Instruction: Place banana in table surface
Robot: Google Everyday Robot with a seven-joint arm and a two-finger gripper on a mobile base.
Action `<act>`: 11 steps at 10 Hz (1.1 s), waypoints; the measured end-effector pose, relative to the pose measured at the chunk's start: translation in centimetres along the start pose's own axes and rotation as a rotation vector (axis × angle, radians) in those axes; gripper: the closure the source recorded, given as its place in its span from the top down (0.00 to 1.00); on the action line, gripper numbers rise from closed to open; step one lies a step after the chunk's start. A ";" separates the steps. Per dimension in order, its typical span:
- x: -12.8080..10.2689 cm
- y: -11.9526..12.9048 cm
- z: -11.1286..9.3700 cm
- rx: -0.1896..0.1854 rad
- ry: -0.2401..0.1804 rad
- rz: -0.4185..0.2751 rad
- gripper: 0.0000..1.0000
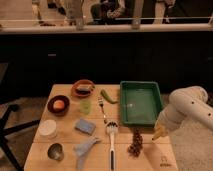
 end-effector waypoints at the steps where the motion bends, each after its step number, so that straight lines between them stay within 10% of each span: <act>1: -0.5 0.3 1.0 -0.006 -0.019 0.008 0.00; 11: -4.9 5.0 8.3 -0.043 -0.107 0.101 0.00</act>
